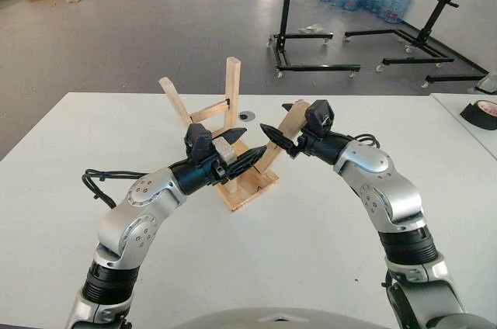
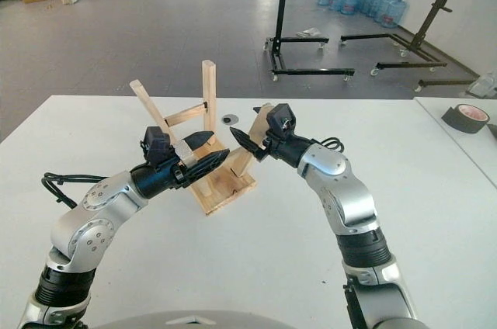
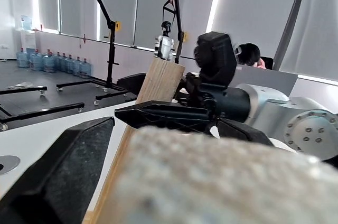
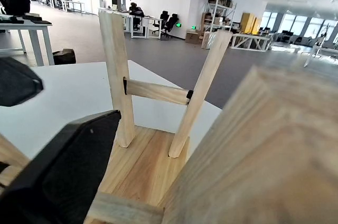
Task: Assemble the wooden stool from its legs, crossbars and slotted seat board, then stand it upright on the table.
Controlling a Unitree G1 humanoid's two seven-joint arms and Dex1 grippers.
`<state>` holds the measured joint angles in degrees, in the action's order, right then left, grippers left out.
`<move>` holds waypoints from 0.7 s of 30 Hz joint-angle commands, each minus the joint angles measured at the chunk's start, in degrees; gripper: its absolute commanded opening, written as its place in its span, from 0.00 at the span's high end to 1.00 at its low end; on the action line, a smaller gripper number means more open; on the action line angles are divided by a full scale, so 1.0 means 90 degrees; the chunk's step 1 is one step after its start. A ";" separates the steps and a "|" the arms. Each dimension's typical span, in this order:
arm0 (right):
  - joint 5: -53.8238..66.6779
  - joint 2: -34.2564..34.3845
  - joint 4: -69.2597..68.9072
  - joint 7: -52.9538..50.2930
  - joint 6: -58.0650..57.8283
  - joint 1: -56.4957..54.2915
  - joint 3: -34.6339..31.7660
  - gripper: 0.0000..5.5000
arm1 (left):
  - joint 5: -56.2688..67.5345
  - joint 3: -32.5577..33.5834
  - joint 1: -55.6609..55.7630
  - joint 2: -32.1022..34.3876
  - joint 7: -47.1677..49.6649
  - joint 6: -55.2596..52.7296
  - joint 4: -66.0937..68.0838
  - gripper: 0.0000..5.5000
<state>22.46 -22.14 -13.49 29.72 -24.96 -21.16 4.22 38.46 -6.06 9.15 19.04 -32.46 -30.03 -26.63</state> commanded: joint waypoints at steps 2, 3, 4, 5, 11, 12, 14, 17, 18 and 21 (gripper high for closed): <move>0.0079 0.0095 0.0065 0.0022 0.0346 -0.0424 -0.0453 0.27 | 0.0017 -0.0029 0.0061 0.0018 -0.0065 -0.0130 -0.0010 0.36; 0.0102 0.0097 0.0048 0.0038 0.0379 -0.0482 -0.0513 0.27 | 0.0013 -0.0030 0.0059 0.0018 -0.0072 -0.0134 -0.0015 0.36; 0.0141 0.0090 0.0022 0.0041 0.0389 -0.0566 -0.0584 0.27 | 0.0005 -0.0024 0.0056 0.0018 -0.0082 -0.0134 -0.0010 0.36; 0.0183 0.0086 0.0001 0.0041 0.0380 -0.0645 -0.0645 0.27 | -0.0005 -0.0021 0.0053 0.0015 -0.0085 -0.0133 -0.0007 0.36; 0.0485 0.0074 0.0106 -0.0097 0.0203 -0.1513 -0.1056 0.27 | -0.0037 -0.0038 0.0067 -0.0011 -0.0092 -0.0127 0.0003 0.36; 0.0532 0.0063 0.0178 -0.0127 0.0153 -0.1717 -0.1125 0.27 | -0.0041 -0.0039 0.0065 -0.0013 -0.0095 -0.0126 -0.0001 0.36; 0.0617 0.0012 0.0462 -0.0229 0.0044 -0.2325 -0.1305 0.27 | -0.0058 -0.0049 0.0048 -0.0017 -0.0099 -0.0117 -0.0015 0.36; 0.0845 -0.0036 0.0929 -0.0397 -0.0119 -0.3204 -0.1643 0.27 | -0.0081 -0.0078 0.0006 -0.0042 -0.0078 -0.0105 -0.0041 0.36; 0.0936 -0.0016 0.1010 -0.0455 -0.0184 -0.3364 -0.1747 0.27 | -0.0085 -0.0084 -0.0014 -0.0050 -0.0064 -0.0106 -0.0055 0.36; 0.1209 0.0444 0.1221 -0.0411 -0.0644 -0.2868 -0.1452 0.27 | -0.0110 -0.0103 -0.0093 -0.0058 -0.0044 -0.0113 -0.0094 0.36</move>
<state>32.11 -21.30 -4.44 25.68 -27.10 -51.21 -11.39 37.86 -6.48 8.97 18.46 -33.07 -30.58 -26.72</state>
